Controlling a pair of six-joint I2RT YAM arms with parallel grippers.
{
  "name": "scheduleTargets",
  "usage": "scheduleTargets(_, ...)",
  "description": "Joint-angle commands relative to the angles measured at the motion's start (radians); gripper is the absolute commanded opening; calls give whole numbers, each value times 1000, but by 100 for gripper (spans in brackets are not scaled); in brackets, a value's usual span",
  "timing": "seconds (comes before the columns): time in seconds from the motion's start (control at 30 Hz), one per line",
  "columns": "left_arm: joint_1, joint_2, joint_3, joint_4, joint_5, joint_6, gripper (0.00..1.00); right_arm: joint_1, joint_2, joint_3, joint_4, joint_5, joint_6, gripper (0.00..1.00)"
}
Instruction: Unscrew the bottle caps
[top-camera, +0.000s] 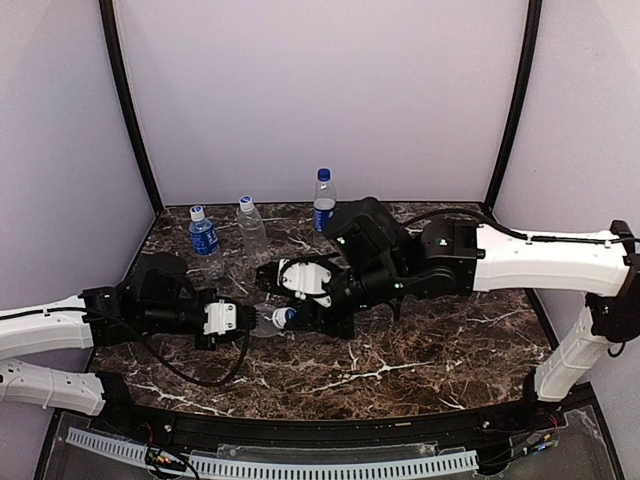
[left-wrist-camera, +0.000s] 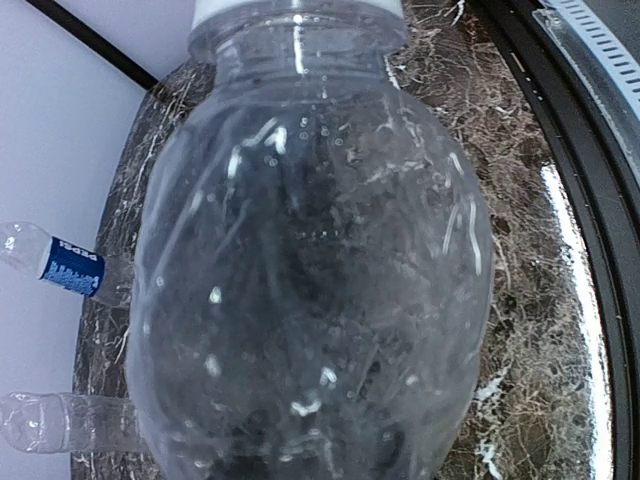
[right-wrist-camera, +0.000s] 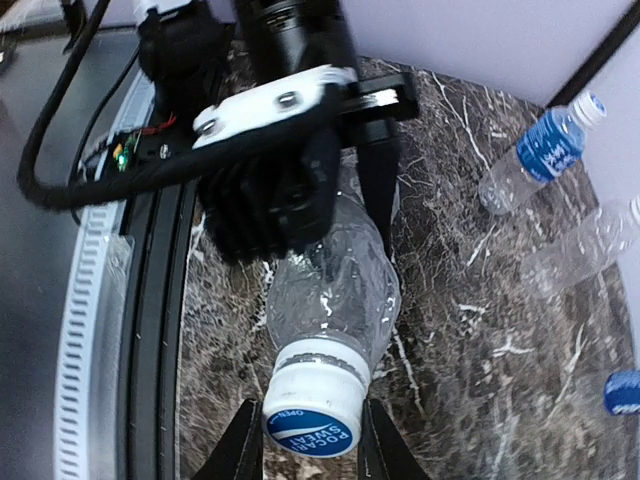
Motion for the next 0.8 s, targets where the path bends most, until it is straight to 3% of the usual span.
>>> scheduleTargets(0.0,8,2,37,-143,95,-16,21,77,-22,-23,-27,133,-392,0)
scheduleTargets(0.27,8,3,42,-158,113,-14,21,120,25,-1,-23,337,-544,0)
scheduleTargets(0.3,8,3,42,-158,111,-13,21,120,25,-5,-11,353,-541,12)
scheduleTargets(0.37,8,2,41,-149,104,-15,21,121,26,-8,9,372,-517,54)
scheduleTargets(0.5,8,-2,36,-117,69,-24,21,121,19,-5,70,402,-430,96)
scheduleTargets(0.63,8,-12,3,-28,-43,-27,22,103,-11,3,115,403,-271,98)
scheduleTargets(0.77,8,-14,-46,165,-216,6,22,-9,-47,23,166,123,141,99)
